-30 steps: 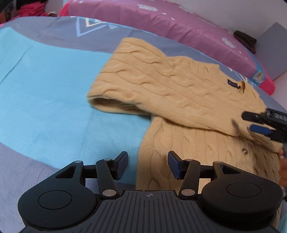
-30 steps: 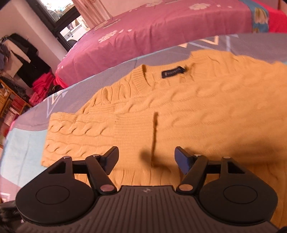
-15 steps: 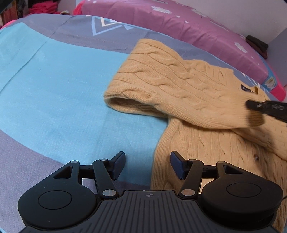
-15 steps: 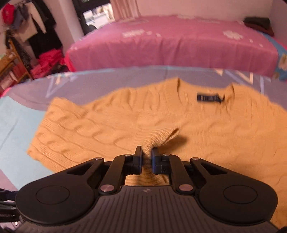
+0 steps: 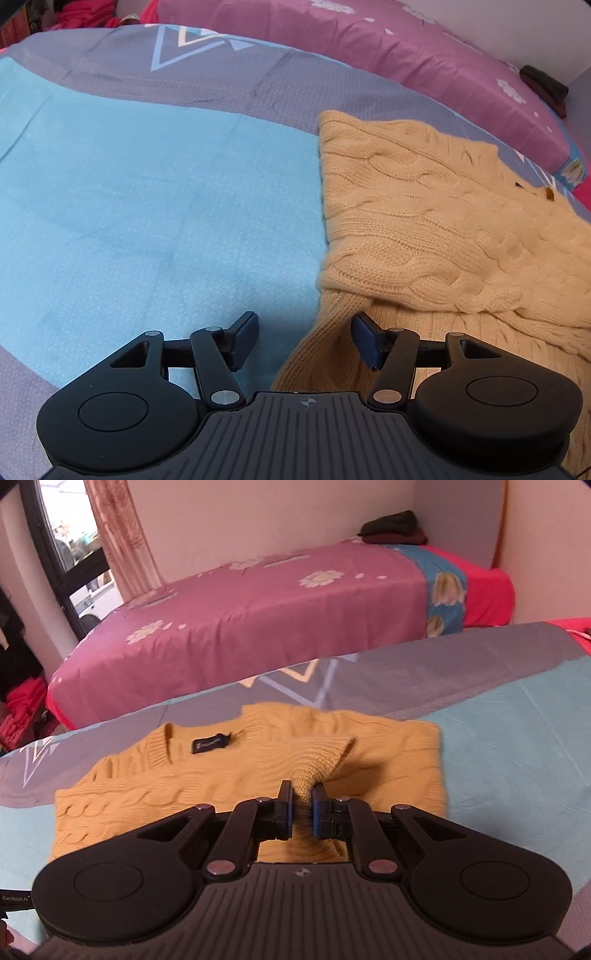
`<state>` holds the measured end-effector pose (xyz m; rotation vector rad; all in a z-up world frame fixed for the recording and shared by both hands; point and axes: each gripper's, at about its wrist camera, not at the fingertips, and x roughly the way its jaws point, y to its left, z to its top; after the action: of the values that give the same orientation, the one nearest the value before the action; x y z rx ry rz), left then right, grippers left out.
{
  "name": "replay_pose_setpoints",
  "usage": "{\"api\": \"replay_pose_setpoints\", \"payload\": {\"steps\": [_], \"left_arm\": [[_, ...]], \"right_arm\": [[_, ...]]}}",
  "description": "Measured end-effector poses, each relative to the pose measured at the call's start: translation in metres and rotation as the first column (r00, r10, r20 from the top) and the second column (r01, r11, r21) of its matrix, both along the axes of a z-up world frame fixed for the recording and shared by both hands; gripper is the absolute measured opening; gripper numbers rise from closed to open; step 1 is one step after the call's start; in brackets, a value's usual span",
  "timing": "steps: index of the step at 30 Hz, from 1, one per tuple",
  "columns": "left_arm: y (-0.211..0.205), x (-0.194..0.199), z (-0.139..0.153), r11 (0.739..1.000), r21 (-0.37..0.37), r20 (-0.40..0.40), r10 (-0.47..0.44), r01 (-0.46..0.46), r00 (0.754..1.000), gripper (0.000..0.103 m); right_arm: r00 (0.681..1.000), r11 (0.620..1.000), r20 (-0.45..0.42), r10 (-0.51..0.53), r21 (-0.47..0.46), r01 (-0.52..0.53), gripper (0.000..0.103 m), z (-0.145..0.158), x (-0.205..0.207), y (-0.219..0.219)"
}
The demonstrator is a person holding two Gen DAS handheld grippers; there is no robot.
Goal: Fold small clothes
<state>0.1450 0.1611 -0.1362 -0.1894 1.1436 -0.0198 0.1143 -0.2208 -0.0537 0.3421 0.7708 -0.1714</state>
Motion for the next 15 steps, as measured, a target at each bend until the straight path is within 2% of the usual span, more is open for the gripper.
{"api": "replay_pose_setpoints", "payload": {"steps": [3,5,8,11,13,15], "left_arm": [[-0.004,0.003,-0.003,1.0,0.019,-0.011,-0.012,0.012,1.0,0.103],[-0.006,0.004,-0.004,0.999,0.03,-0.012,-0.017,0.017,1.0,0.103],[-0.009,0.006,-0.003,0.999,0.046,-0.026,-0.027,0.029,0.999,0.103],[-0.01,0.002,0.004,0.998,0.028,-0.029,-0.055,0.056,0.998,0.103],[-0.007,-0.003,0.011,0.996,0.026,-0.016,-0.084,0.084,0.996,0.103],[-0.004,-0.009,0.019,0.995,0.031,-0.006,-0.097,0.097,0.995,0.103]], "right_arm": [[0.998,0.998,0.036,-0.053,0.031,0.052,0.013,0.006,-0.006,-0.013],[0.996,0.994,0.053,-0.07,0.085,0.066,0.013,0.006,-0.012,-0.024],[0.995,0.993,-0.068,-0.079,0.084,0.085,0.013,-0.017,-0.007,-0.036],[0.99,0.985,-0.102,-0.096,0.131,0.109,0.014,-0.028,-0.007,-0.049],[0.987,0.988,-0.129,-0.096,0.109,0.11,0.016,-0.031,-0.003,-0.049],[0.988,0.992,-0.123,-0.093,0.07,0.102,0.025,-0.028,-0.006,-0.046]]}}
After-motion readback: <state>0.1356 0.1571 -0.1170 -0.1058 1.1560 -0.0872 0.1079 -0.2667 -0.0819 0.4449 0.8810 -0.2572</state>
